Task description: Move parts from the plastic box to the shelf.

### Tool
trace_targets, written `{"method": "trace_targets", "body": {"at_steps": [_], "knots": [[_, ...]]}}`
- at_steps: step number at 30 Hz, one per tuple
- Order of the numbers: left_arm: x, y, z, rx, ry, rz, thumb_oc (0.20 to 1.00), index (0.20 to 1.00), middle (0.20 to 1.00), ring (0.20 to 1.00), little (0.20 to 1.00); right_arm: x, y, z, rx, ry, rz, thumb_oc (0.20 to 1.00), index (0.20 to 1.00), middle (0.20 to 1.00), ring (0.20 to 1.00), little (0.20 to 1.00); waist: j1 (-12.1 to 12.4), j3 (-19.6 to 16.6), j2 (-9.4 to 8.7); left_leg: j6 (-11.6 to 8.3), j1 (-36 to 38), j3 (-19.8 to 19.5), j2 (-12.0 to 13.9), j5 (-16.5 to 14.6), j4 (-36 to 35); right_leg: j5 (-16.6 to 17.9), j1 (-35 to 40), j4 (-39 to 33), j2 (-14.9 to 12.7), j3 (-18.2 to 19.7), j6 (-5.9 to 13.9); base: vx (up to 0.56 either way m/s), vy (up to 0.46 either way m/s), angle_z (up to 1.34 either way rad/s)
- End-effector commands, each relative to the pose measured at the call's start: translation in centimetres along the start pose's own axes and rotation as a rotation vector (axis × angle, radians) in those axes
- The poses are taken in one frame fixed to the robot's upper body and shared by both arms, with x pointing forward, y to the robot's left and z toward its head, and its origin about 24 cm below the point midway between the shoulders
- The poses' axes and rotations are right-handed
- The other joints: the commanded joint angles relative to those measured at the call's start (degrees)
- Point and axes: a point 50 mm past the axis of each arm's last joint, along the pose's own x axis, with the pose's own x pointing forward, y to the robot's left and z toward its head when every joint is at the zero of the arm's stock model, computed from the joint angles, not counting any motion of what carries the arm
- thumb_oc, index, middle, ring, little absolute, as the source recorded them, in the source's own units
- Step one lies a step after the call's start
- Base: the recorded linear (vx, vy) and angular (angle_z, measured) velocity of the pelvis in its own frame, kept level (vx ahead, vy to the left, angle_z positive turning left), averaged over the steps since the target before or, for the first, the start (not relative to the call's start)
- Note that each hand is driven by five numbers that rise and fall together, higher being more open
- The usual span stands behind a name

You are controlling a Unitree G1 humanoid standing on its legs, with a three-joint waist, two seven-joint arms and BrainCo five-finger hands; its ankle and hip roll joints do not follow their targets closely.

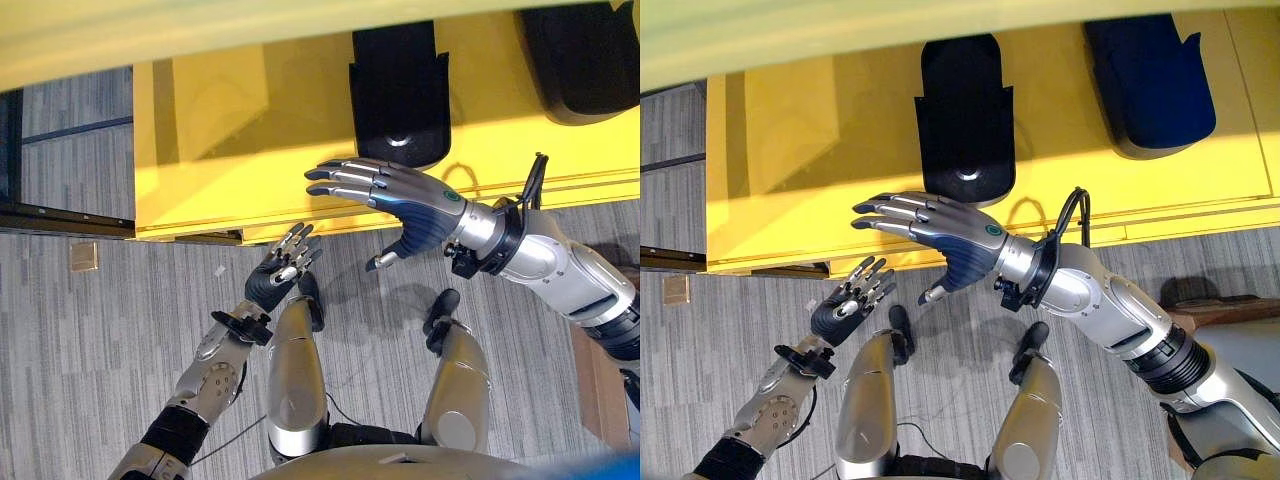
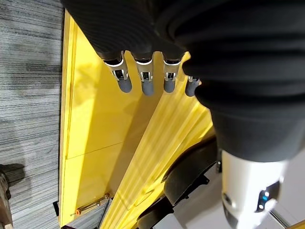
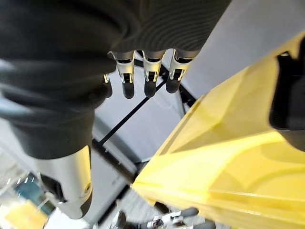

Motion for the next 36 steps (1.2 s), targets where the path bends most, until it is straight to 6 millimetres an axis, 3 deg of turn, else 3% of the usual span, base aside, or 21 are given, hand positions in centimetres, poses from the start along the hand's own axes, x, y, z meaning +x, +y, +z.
{"method": "trace_targets", "body": {"at_steps": [1, 2, 5, 12, 23, 36], "knots": [[-1.4, -0.8, 0.8, 0.027, -0.047, -0.059, 1.0, 1.0, 1.0, 1.0, 1.0, 0.5, 0.0, 1.1, -0.094, -0.008, 0.108, 1.0, 1.0, 1.0, 1.0, 1.0, 1.99, -1.4, -0.02, 3.83, 2.0, 0.62, -3.76, -3.22, -1.09, -10.34, 2.37, 8.38, 2.95, -3.1, -0.18, 0.07, -0.033, -0.01], [-1.8, -0.6, 0.7, 0.032, -0.036, -0.056, 1.0, 1.0, 1.0, 1.0, 1.0, 0.4, 0.7, -0.1, -0.089, 0.061, 0.147, 1.0, 1.0, 1.0, 1.0, 1.0, 2.21, -1.4, -0.12, 3.32, 2.42, -0.06, -3.78, -4.57, -0.3, -11.63, 2.91, 9.36, 2.8, -2.58, 0.35, 0.01, -0.036, -0.01], [-2.2, -0.4, 0.5, 0.039, -0.03, -0.055, 1.0, 1.0, 1.0, 1.0, 1.0, 0.0, 2.0, -1.3, -0.103, 0.119, 0.231, 1.0, 1.0, 1.0, 1.0, 1.0, 2.42, -1.4, -0.35, 3.45, 1.96, -0.24, -3.59, -4.54, -0.08, -11.88, 2.61, 9.74, 2.86, -2.67, 0.1, 0.02, -0.011, -0.01], [-2.5, 0.0, 0.6, 0.047, -0.022, -0.037, 1.0, 1.0, 1.0, 1.0, 1.0, -0.3, 3.6, -2.9, -0.123, 0.213, 0.293, 1.0, 1.0, 1.0, 1.0, 1.0, 2.94, -1.4, -0.48, 3.38, 1.4, -0.5, -3.34, -4.02, -0.26, -11.96, 2.12, 10.36, 2.56, -3.11, 0.01, 0.0, 0.0, 0.0], [-2.2, -0.1, 1.2, 0.087, -0.053, -0.005, 1.0, 1.0, 1.0, 1.0, 1.0, -1.6, 2.9, -5.6, -0.222, 0.37, 0.109, 1.0, 1.0, 1.0, 1.0, 1.0, 2.71, -1.4, -0.41, 3.39, 0.71, -1.01, -3.25, -4.07, 0.14, -12.04, 1.38, 10.99, 2.55, -2.65, -0.1, 0.01, 0.002, 0.01], [-1.9, -0.5, 1.3, 0.126, -0.005, -0.05, 1.0, 1.0, 1.0, 1.0, 1.0, -2.5, 3.5, -5.7, -0.141, 0.413, 0.074, 1.0, 1.0, 1.0, 1.0, 1.0, 1.6, -1.4, -0.63, 3.75, 0.32, -0.58, -2.97, -5.06, 1.26, -11.99, 0.59, 11.74, 2.62, -2.07, 0.11, 0.01, 0.011, 0.0]]}}
